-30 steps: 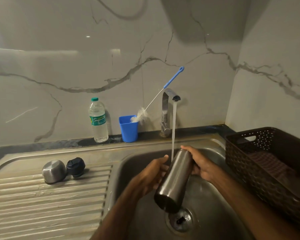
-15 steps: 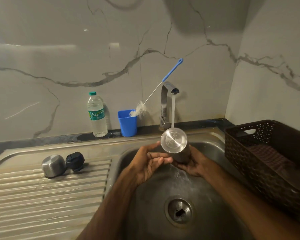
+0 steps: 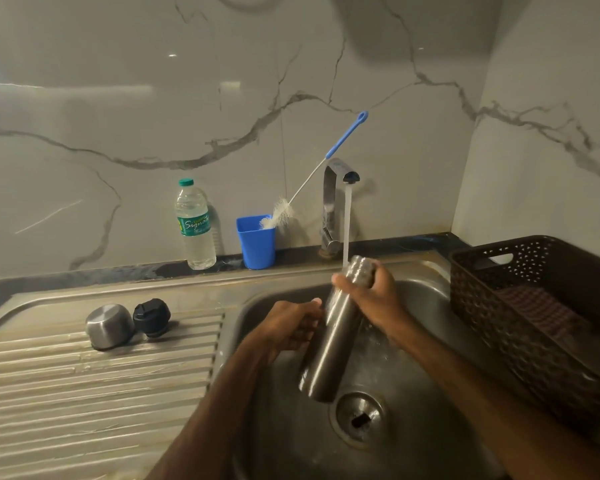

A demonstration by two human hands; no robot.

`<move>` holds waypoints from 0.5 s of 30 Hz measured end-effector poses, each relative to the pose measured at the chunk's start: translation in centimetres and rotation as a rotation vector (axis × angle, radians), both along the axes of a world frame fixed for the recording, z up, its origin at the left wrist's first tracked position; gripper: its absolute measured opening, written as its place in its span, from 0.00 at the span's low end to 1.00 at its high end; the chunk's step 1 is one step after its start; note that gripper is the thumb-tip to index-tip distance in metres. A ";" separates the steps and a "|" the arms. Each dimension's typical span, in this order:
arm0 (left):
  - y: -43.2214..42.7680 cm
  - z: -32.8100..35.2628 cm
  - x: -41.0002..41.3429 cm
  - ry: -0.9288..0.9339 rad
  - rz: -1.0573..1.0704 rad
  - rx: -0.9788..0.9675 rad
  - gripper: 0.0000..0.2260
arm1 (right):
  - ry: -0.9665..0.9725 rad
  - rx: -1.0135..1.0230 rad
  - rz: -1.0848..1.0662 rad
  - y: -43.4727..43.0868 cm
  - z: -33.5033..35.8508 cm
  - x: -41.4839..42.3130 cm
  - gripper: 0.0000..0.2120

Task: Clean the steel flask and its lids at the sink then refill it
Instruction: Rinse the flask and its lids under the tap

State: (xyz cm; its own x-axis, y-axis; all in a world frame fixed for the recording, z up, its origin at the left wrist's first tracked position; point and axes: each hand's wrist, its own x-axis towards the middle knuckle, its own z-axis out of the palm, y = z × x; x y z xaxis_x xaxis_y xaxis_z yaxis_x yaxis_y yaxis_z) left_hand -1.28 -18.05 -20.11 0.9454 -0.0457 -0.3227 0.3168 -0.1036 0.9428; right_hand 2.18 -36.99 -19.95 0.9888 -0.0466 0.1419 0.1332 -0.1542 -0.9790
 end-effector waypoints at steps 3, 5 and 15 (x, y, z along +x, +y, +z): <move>-0.7 -0.1 -0.2 -0.035 0.042 0.016 0.14 | -0.112 -0.184 0.077 1.5 -1.3 0.1 0.35; -0.7 -0.2 -0.2 -0.060 0.065 0.013 0.11 | -0.199 -0.239 0.053 1.6 -0.6 0.2 0.34; -1.0 -0.4 0.0 -0.139 0.110 -0.023 0.05 | -0.273 -0.333 -0.048 1.6 -1.3 -0.1 0.34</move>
